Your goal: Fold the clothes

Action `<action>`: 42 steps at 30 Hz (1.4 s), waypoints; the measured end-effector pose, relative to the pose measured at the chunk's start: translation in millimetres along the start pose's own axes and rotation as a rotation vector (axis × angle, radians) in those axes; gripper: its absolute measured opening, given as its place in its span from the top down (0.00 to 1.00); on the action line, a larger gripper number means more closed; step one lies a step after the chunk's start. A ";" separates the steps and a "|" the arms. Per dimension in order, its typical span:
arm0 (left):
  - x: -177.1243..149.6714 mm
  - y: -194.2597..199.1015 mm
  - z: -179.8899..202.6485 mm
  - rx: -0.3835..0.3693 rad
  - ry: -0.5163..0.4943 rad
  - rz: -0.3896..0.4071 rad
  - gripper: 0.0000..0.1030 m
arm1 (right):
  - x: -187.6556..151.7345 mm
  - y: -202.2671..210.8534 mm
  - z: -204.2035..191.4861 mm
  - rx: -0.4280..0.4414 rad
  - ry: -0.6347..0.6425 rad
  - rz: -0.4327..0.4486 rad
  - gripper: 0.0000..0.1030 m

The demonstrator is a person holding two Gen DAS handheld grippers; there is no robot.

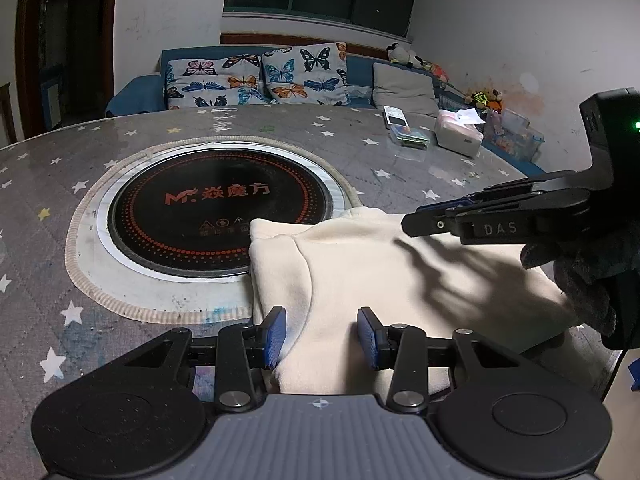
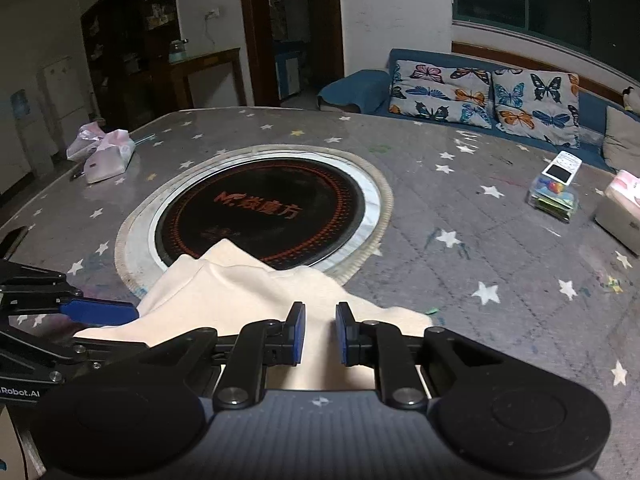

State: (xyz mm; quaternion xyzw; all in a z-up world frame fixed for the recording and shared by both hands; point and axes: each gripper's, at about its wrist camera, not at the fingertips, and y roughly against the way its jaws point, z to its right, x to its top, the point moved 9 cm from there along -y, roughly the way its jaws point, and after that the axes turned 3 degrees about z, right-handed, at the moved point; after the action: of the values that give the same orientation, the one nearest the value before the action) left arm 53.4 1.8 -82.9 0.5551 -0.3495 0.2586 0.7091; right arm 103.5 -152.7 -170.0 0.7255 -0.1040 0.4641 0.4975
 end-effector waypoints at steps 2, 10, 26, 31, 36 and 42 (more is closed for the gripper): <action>0.2 0.3 0.1 0.002 0.000 0.000 0.59 | -0.8 -4.2 -1.1 0.000 -0.002 -0.006 0.86; 2.1 4.7 -3.5 0.012 0.007 0.005 0.59 | 3.9 -9.7 -2.6 -0.008 0.001 -0.002 0.86; 6.3 3.2 -15.6 0.049 0.036 0.008 0.59 | 14.4 -24.4 -19.4 0.008 0.032 -0.001 0.83; 8.4 2.4 -22.3 0.063 0.051 0.012 0.58 | 14.0 -7.3 -34.4 0.036 0.075 0.011 0.83; 6.7 -0.2 -24.9 0.066 0.052 0.009 0.57 | 7.2 15.5 -53.3 0.069 0.125 0.018 0.83; 2.9 -0.6 -25.9 0.062 0.053 0.008 0.57 | -1.8 41.8 -79.1 0.116 0.189 0.029 0.80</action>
State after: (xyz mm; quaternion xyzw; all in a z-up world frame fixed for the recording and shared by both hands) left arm 61.0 26.7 -84.6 0.5683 -0.3244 0.2869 0.6996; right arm 31.8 -108.7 -139.4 0.7043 -0.0399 0.5430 0.4556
